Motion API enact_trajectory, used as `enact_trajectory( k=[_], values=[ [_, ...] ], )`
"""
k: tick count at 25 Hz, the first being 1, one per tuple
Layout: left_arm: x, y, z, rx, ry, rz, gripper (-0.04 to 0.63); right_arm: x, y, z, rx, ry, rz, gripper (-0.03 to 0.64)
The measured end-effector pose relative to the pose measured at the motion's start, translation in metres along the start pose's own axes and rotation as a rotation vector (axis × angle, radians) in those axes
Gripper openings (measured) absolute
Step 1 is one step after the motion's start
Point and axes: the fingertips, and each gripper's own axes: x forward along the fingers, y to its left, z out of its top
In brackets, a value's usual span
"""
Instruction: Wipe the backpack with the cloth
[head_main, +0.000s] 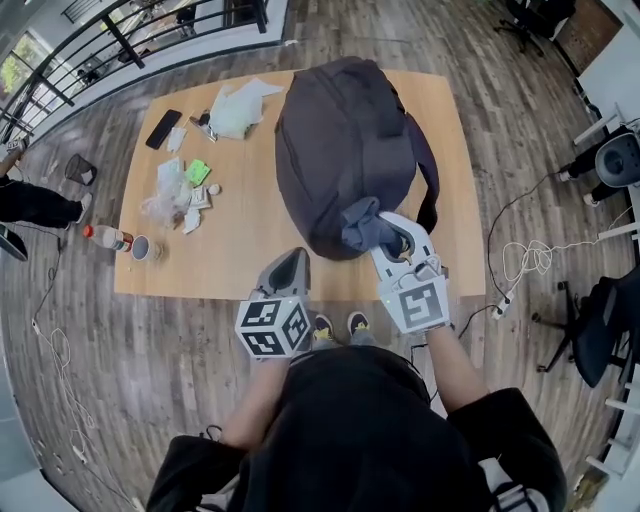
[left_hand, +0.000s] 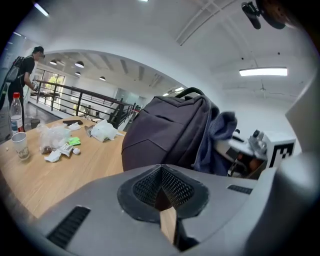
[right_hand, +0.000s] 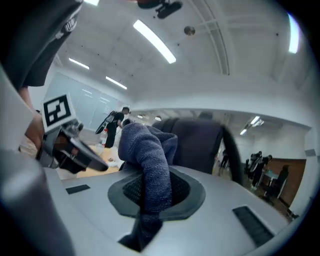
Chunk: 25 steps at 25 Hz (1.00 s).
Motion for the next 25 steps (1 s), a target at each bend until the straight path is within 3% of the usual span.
enact_trajectory(
  k=[2,5,16,18,20,22,25],
  values=[
    [0.001,-0.003,-0.002,0.005,0.008,-0.004,0.015,0.012,0.02,-0.051,0.138,0.09,0.063,0.041],
    [0.0,-0.005,-0.005,0.013,0.021,-0.006,0.015,0.02,0.03,-0.091,0.355,0.068,0.081,0.041],
    [-0.017,0.002,-0.018,0.004,0.036,0.016,0.015,0.01,0.037,-0.101,0.434,0.042,0.065,0.041],
    [-0.022,0.006,-0.019,-0.002,0.034,0.026,0.015,0.007,0.053,-0.131,0.481,0.153,0.107,0.041],
    [-0.025,0.01,-0.021,-0.007,0.035,0.034,0.015,0.001,0.077,-0.195,0.601,0.386,0.164,0.041],
    [-0.029,0.013,-0.023,-0.008,0.04,0.039,0.015,-0.008,0.089,-0.263,0.711,0.617,0.15,0.041],
    [-0.032,0.017,-0.025,-0.011,0.041,0.047,0.015,-0.003,0.076,-0.287,0.828,0.7,0.105,0.041]
  ],
)
